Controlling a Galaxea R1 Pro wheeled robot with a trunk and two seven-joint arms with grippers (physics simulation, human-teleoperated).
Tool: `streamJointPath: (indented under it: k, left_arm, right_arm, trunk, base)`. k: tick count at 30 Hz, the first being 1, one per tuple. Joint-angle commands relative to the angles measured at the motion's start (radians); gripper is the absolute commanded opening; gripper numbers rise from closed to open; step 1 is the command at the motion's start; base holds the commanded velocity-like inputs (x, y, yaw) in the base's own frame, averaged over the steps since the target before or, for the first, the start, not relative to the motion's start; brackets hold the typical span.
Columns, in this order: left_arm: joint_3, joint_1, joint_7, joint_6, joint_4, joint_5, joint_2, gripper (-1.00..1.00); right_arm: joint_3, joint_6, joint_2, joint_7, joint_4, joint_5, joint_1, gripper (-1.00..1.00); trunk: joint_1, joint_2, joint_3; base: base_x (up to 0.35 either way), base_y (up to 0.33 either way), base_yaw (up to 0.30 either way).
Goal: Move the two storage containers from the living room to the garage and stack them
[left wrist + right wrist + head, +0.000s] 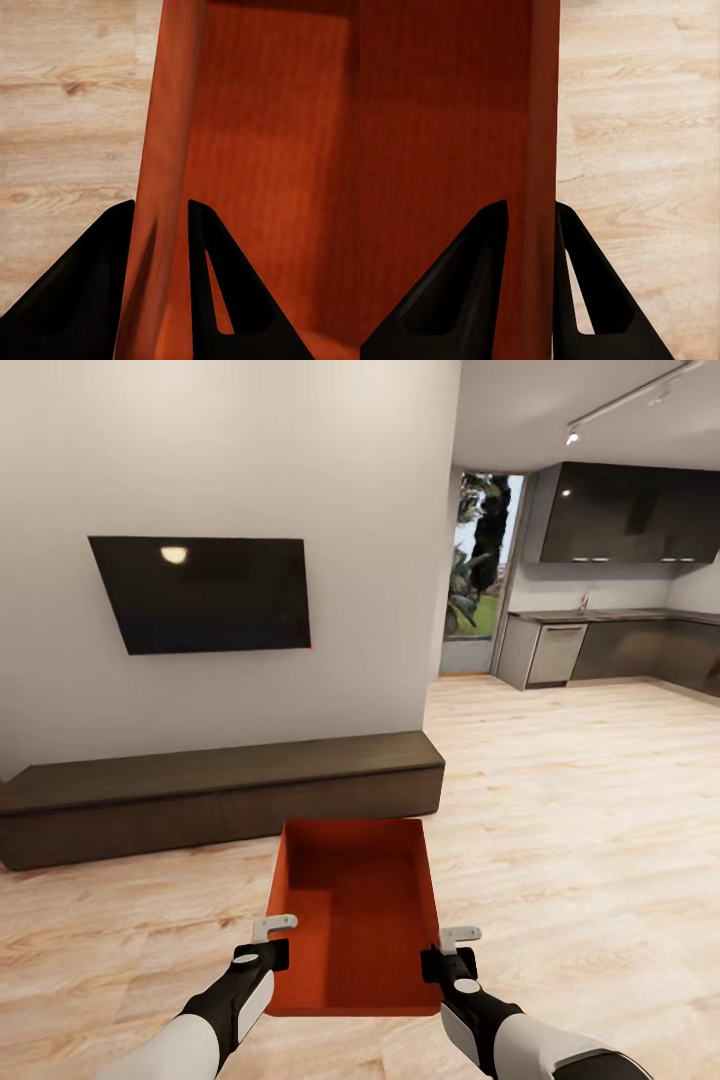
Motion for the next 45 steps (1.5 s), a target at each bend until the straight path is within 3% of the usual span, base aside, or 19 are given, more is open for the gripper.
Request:
streamJointPath:
  k: [1, 45]
  left_arm:
    - [-0.016, 0.0, 0.004, 0.005, -0.004, 0.011, 0.0, -1.0]
    - [-0.016, 0.0, 0.005, 0.006, -0.003, 0.011, 0.0, -1.0]
  right_arm:
    - [0.008, -0.006, -0.001, -0.005, 0.004, -0.028, -0.001, -1.0]
    - [0.008, -0.008, -0.001, -0.005, 0.004, -0.028, -0.001, -1.0]
  trunk:
    - [-0.004, 0.007, 0.002]
    - [-0.173, 0.315, 0.14]
  base:
    - [0.0, 0.0, 0.0]
    - [0.0, 0.0, 0.0]
